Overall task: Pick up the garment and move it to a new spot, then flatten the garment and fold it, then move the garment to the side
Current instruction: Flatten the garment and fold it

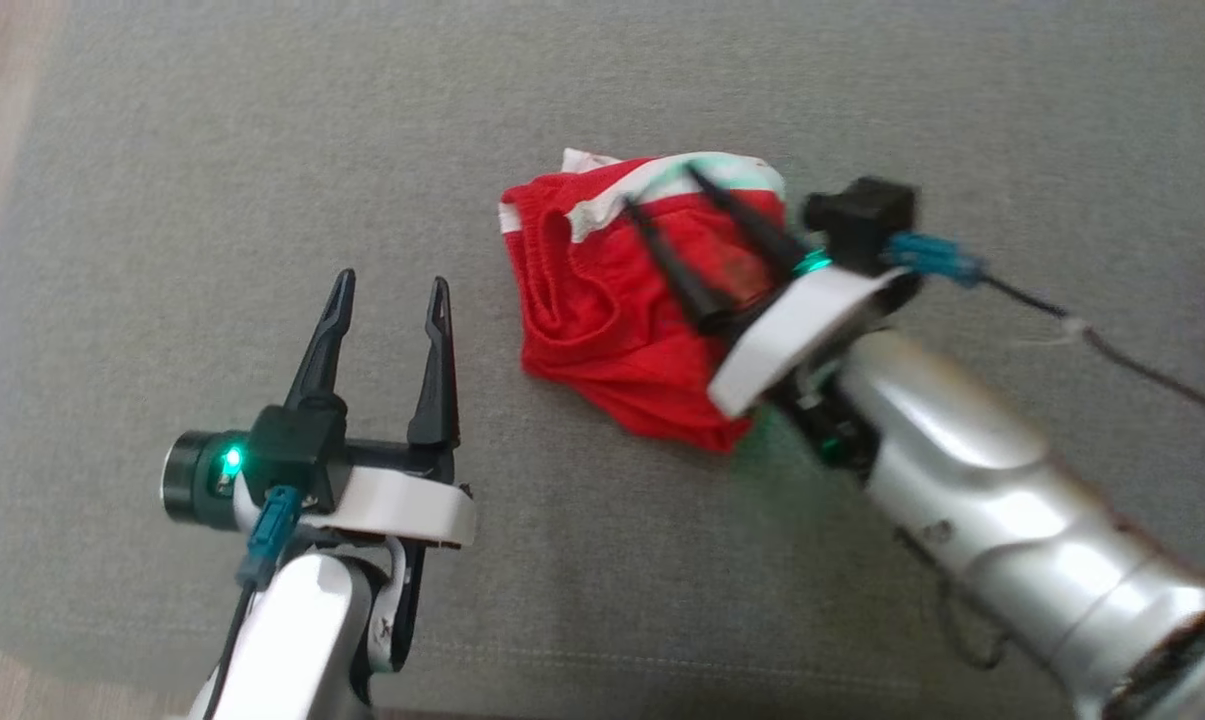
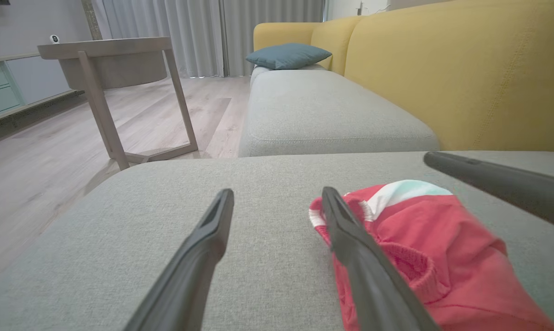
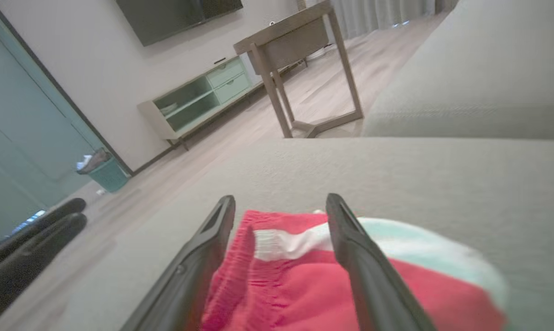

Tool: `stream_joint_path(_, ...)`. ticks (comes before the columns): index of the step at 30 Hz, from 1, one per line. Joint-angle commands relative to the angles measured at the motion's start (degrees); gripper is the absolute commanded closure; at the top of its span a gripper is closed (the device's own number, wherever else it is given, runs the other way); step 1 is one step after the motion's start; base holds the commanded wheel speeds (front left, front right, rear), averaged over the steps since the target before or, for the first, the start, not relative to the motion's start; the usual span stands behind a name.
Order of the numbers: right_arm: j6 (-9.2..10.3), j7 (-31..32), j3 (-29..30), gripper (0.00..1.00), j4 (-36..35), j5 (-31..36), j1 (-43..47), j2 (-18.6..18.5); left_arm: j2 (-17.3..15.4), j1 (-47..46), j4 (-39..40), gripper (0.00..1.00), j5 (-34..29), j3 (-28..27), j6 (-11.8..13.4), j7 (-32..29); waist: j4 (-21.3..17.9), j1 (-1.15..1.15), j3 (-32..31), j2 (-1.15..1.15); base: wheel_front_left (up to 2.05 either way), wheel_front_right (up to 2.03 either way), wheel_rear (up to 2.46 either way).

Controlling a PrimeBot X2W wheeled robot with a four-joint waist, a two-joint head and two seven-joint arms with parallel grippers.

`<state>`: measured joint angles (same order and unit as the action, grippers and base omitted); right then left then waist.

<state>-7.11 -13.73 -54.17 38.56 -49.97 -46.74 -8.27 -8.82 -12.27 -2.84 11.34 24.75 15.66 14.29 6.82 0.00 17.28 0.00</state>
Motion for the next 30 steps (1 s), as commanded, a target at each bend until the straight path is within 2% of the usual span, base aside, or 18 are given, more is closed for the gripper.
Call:
stream_joint_path(1,-0.37,-1.1,2.8,0.00,-1.3,4.1,-0.2,-1.5,-1.0,-1.0,1.7,0.00,0.2,-2.5,0.4,0.6,-1.1,0.00,-0.7,0.00,0.00,0.00,0.00)
stream_joint_path(7,-0.37,-1.2,21.2,0.00,-11.0,18.3,8.5,-6.3,-2.1,-0.2,2.0,0.00,0.3,-3.3,1.1,0.6,-3.9,0.00,-1.7,0.00,0.00,0.00,0.00)
stream_joint_path(9,-0.37,-1.3,26.7,0.00,-14.0,22.2,12.9,-7.0,-2.3,0.2,2.2,0.00,0.4,-3.5,1.4,0.4,-4.8,0.00,-2.1,0.00,0.00,0.00,0.00)
stream_joint_path(10,-0.37,-1.3,31.8,0.00,-16.8,25.3,17.3,-7.3,-2.6,0.4,2.3,0.00,0.4,-3.7,1.6,0.1,-5.5,0.00,-2.4,0.00,0.00,0.00,0.00)
stream_joint_path(14,-0.37,-1.3,40.0,0.00,-21.9,30.2,25.3,-6.8,-3.2,0.8,2.5,0.00,0.6,-4.1,1.9,-0.3,-6.6,0.00,-3.1,0.00,0.00,0.00,0.00)
stream_joint_path(20,-0.37,1.2,48.2,0.00,-30.5,34.7,35.8,-3.9,-4.1,1.9,2.9,0.00,1.0,-4.6,2.4,-0.6,-8.1,0.00,-4.6,0.00,0.00,0.00,0.00)
stream_joint_path(30,-0.37,6.7,52.2,0.00,-41.6,37.6,45.2,0.1,-5.2,4.2,2.7,0.00,1.8,-4.8,2.6,-1.1,-9.1,0.00,-7.3,0.00,0.00,0.00,0.00)
